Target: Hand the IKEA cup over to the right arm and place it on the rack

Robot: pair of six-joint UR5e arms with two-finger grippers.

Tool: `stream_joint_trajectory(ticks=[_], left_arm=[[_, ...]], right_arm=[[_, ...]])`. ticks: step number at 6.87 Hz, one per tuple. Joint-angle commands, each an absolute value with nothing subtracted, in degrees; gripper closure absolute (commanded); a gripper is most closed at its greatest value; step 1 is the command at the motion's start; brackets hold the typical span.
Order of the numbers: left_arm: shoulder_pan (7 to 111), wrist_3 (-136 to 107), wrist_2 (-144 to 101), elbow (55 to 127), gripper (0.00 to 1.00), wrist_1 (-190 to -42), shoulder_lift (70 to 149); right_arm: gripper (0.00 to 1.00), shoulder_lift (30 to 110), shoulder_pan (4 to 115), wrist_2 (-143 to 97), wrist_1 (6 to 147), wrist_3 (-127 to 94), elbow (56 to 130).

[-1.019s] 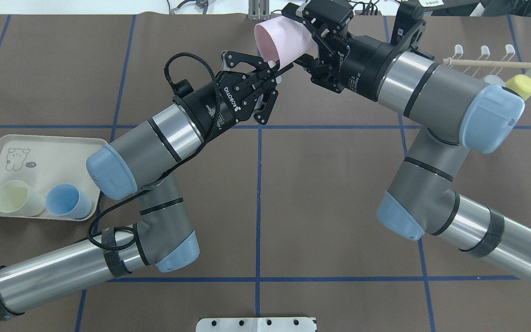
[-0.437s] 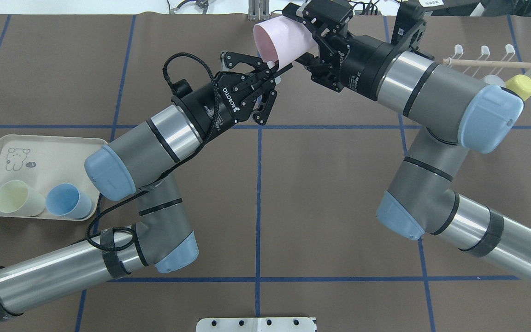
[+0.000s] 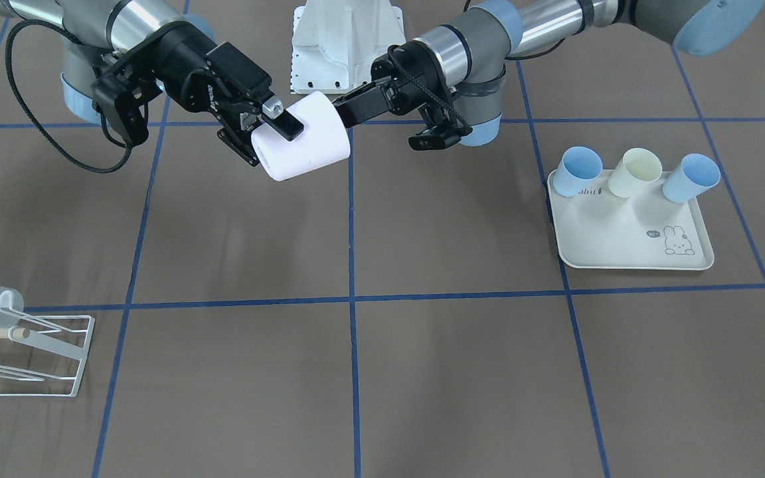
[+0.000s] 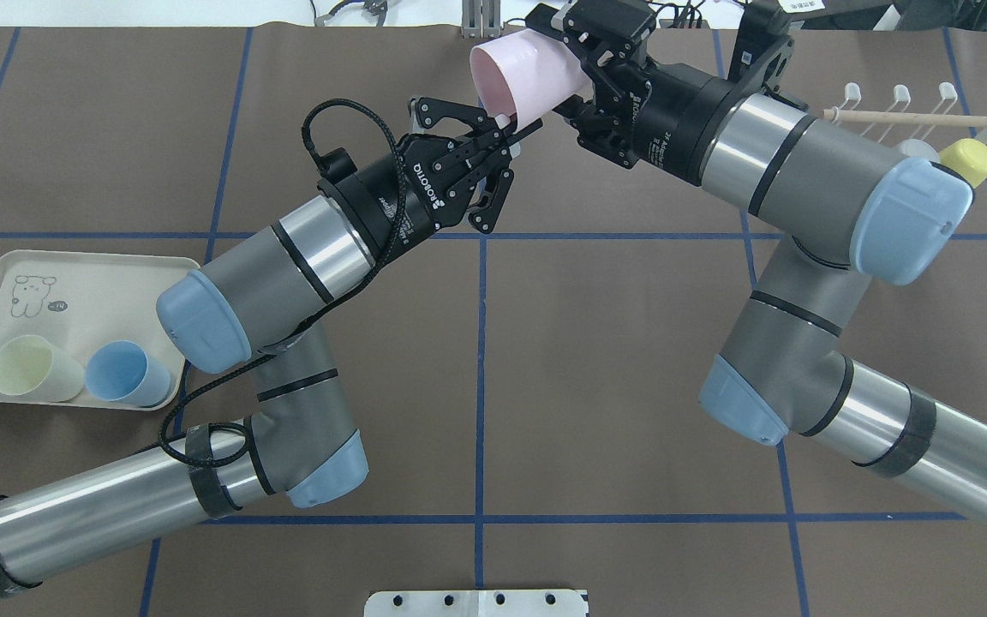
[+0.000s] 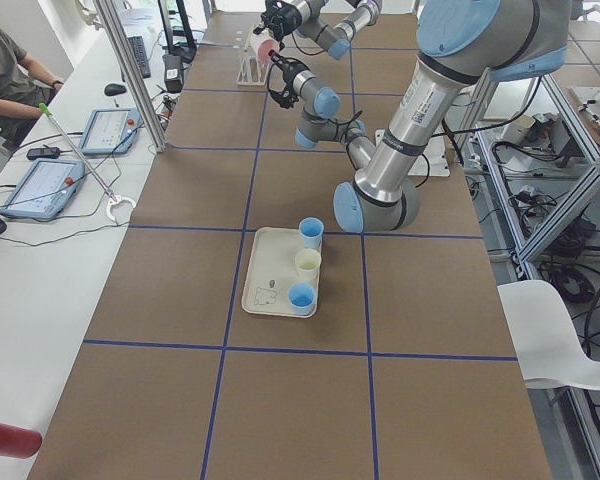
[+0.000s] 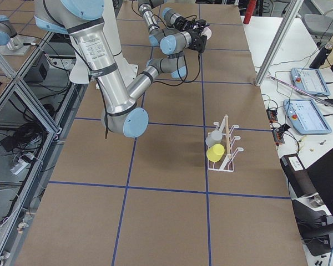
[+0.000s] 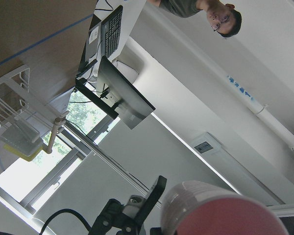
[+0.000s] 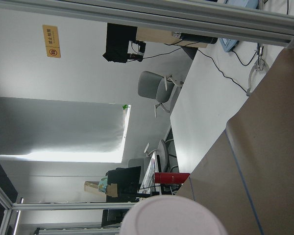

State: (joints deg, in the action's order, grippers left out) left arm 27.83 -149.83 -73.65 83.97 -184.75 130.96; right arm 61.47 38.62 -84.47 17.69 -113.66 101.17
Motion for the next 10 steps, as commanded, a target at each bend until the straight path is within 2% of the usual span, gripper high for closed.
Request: stream_joint_trajectory(ticks=[1, 2, 3, 4, 8, 10], left_arm=[[27.8, -149.9, -73.7, 83.9, 1.00, -184.7, 131.0], [27.8, -149.9, -73.7, 83.9, 0.97, -184.7, 131.0], [27.8, -149.0, -73.6, 84.0, 0.10, -184.8, 131.0], [27.7, -145.3, -73.6, 84.1, 0.00, -184.8, 131.0], [27.9, -144.8, -73.5, 84.3, 0.00, -184.9, 130.2], [28.3, -140.3, -73.6, 85.2, 0.00, -184.7, 129.2]], right_arm=[[0.99, 61.2, 38.6, -83.9, 17.8, -114.0, 100.9], [1.00, 61.1, 38.6, -83.7, 17.8, -113.6, 100.9], [1.00, 60.8, 38.6, -83.7, 17.8, -113.6, 100.7], [1.00, 60.8, 38.7, -83.6, 17.8, -113.6, 100.7], [1.00, 61.7, 43.2, -84.4, 17.8, -113.5, 100.5], [1.00, 66.8, 45.5, -84.1, 18.3, -104.3, 100.3]])
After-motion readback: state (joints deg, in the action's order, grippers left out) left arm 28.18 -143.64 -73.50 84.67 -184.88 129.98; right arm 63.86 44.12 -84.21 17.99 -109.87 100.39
